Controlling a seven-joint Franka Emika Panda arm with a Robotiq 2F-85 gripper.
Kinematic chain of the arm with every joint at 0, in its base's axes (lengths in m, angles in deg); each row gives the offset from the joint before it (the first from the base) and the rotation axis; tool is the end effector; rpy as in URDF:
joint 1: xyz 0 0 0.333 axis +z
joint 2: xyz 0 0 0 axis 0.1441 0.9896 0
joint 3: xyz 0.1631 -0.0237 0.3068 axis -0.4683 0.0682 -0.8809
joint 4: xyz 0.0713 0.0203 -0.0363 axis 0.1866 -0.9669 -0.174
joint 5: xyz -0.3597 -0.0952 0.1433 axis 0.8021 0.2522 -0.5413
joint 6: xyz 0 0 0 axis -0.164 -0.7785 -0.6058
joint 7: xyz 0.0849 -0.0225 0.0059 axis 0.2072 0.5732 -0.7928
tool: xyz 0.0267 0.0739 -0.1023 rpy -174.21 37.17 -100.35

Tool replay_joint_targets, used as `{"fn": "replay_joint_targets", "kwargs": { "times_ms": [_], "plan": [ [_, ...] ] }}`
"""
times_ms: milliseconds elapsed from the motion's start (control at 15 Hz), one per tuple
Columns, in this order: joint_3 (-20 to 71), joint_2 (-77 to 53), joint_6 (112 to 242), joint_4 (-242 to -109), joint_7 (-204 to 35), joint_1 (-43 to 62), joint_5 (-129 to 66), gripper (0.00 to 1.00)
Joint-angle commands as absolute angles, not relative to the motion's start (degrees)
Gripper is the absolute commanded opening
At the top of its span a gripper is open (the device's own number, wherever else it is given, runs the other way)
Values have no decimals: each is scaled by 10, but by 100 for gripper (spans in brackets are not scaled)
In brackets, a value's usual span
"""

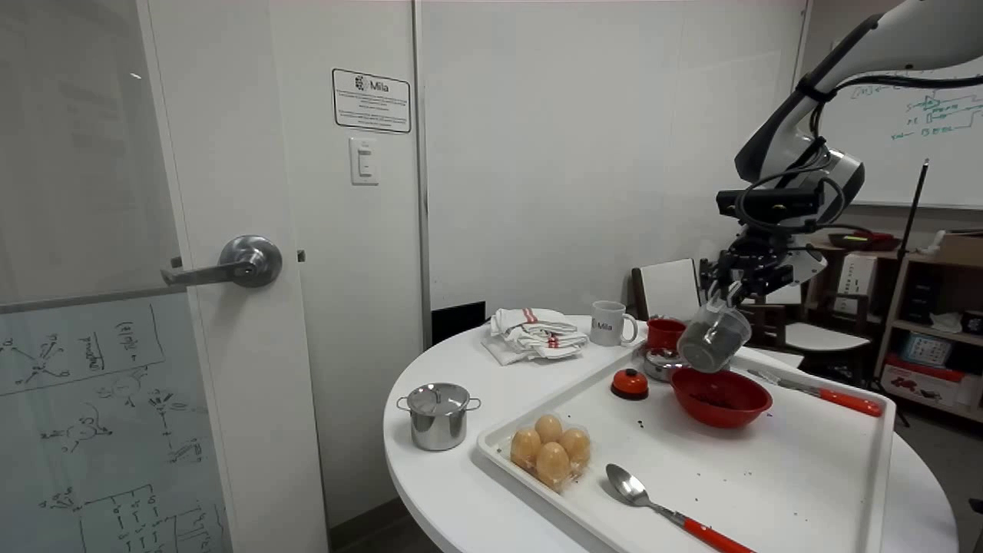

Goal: Pour some of the things in the jug into the bowl

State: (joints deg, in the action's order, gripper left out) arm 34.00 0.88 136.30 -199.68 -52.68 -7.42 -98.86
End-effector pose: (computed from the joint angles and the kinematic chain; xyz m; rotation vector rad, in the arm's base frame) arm 0.5292 -0.1553 0.2067 -1.3295 1.6484 0.9722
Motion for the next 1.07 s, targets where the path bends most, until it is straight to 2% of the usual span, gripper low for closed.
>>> {"fn": "replay_joint_targets", "kwargs": {
  "times_ms": [0,667,1000],
  "plan": [
    [347,27,1310,-1969,-514,-87,-1011,10],
    [357,43,1247,-1959,-517,-98,-1036,10],
    [363,39,1269,-1964,-517,-84,-1033,10]
  ]
}}
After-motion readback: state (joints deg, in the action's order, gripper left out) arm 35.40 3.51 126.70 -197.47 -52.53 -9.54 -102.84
